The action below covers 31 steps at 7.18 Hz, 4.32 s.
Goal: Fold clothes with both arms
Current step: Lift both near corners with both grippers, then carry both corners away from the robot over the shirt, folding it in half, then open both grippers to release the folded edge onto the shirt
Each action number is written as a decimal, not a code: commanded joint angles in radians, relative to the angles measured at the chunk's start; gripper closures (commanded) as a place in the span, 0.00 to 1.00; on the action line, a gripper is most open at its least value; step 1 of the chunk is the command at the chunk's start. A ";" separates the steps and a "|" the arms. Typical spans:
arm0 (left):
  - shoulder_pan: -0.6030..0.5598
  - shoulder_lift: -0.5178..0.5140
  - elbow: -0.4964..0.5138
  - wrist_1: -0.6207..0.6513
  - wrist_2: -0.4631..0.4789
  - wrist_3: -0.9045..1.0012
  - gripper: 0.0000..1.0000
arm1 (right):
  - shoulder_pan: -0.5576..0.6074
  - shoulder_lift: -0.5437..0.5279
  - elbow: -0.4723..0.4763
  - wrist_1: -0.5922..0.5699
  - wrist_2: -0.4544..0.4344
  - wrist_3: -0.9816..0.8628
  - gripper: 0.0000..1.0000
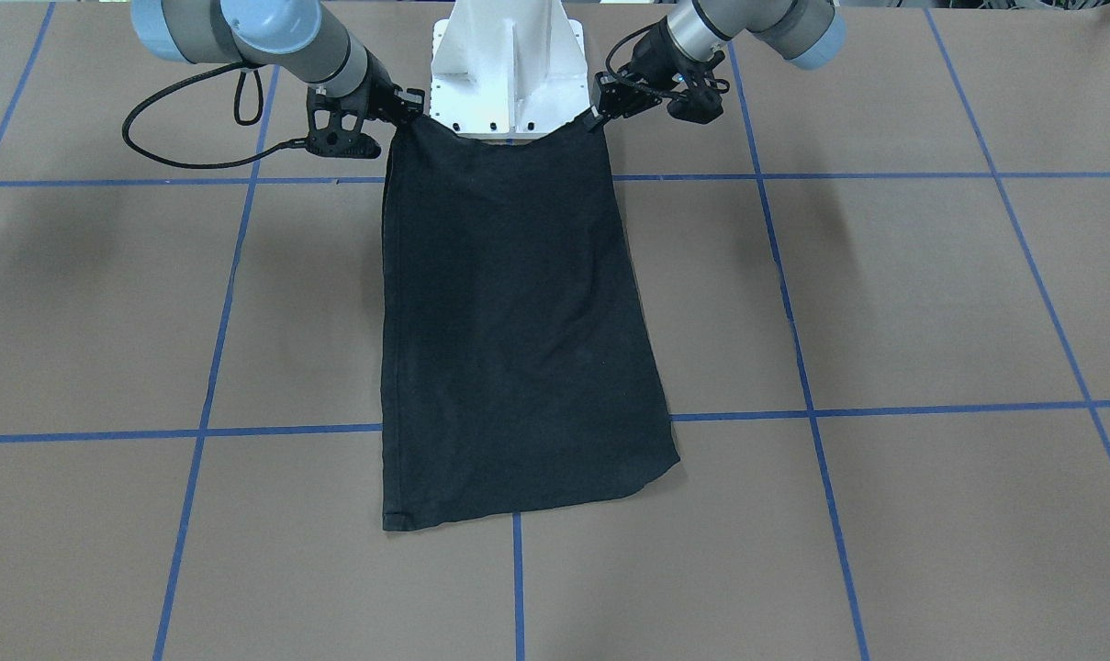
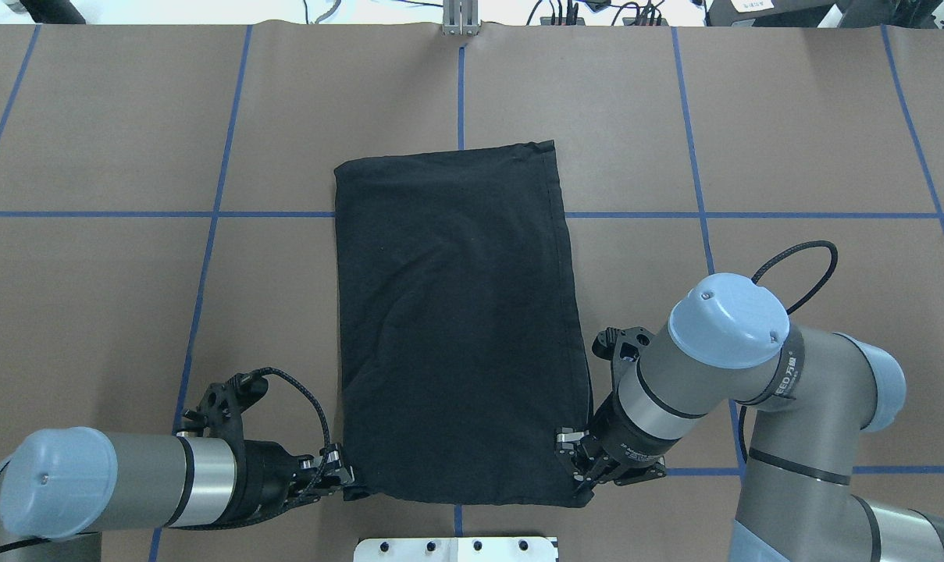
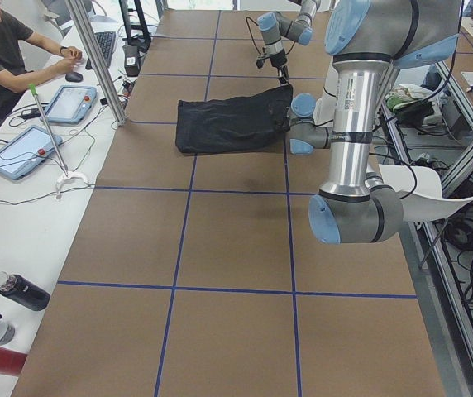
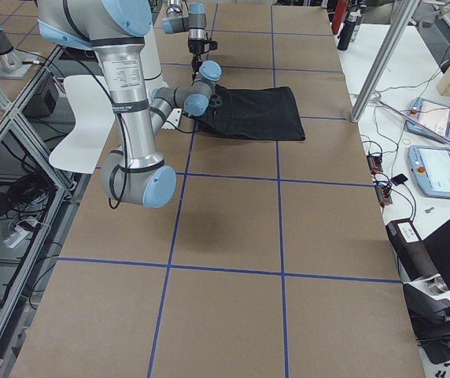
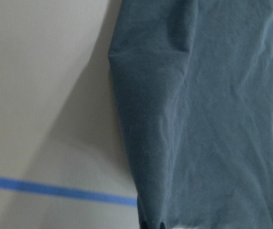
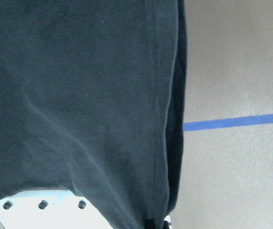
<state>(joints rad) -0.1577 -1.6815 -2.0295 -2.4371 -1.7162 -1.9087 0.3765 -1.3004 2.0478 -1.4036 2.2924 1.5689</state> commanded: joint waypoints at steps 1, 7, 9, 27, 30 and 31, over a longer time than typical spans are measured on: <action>0.037 0.006 -0.037 0.018 -0.005 0.002 1.00 | -0.010 -0.002 0.028 0.000 0.024 0.040 1.00; -0.331 -0.013 -0.054 0.033 -0.256 0.019 1.00 | 0.341 0.097 -0.055 -0.002 0.104 -0.041 1.00; -0.469 -0.207 0.112 0.112 -0.258 0.158 1.00 | 0.410 0.209 -0.202 -0.002 0.098 -0.053 1.00; -0.715 -0.570 0.789 0.062 -0.149 0.175 0.00 | 0.453 0.475 -0.819 0.336 -0.148 -0.041 0.01; -0.740 -0.566 0.785 0.064 -0.155 0.217 0.00 | 0.399 0.490 -0.789 0.394 -0.210 -0.108 0.01; -0.741 -0.561 0.784 0.063 -0.158 0.250 0.00 | 0.345 0.492 -0.755 0.403 -0.308 -0.197 0.01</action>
<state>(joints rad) -0.8963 -2.2469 -1.2440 -2.3736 -1.8714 -1.6893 0.7749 -0.8126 1.2621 -1.0246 2.0754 1.4558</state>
